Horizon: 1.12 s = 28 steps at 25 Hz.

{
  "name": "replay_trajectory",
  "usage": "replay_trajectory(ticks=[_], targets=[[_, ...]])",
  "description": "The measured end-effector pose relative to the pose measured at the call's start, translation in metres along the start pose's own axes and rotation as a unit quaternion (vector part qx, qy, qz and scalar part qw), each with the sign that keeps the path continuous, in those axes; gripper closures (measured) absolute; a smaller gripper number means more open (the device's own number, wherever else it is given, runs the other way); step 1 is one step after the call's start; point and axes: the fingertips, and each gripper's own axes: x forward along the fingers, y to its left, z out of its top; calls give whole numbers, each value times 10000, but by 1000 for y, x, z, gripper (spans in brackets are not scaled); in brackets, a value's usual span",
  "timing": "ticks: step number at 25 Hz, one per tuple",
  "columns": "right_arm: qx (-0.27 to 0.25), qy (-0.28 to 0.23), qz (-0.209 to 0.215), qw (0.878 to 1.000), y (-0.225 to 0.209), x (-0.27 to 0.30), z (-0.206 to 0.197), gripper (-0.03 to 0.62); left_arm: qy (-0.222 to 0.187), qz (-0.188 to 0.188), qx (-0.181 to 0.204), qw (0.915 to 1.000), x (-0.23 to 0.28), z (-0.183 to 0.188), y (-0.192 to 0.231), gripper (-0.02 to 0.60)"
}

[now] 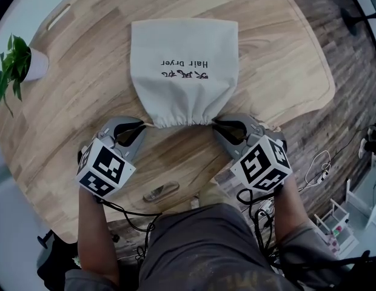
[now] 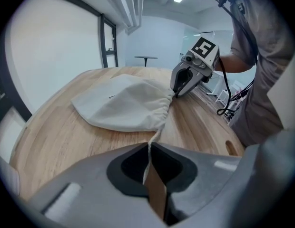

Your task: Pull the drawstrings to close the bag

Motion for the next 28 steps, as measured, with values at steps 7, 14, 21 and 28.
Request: replay_trajectory(ticks=[7,14,21,28], targets=[[541,2,-98,9985,-3,3,4,559,-195,428,-539,9974,-6,-8,14,571],[858,-10,-198,9961,-5,1,2,559,-248,425,-880,9949,-6,-8,16,572],[1037,-44,-295,9942,-5,-2,-1,562,-241,630,-1233,9901,-9,-12,23,574],[1085,-56,-361,9934,-6,-7,-10,562,-186,773,-1211,9895,-10,-14,23,574]])
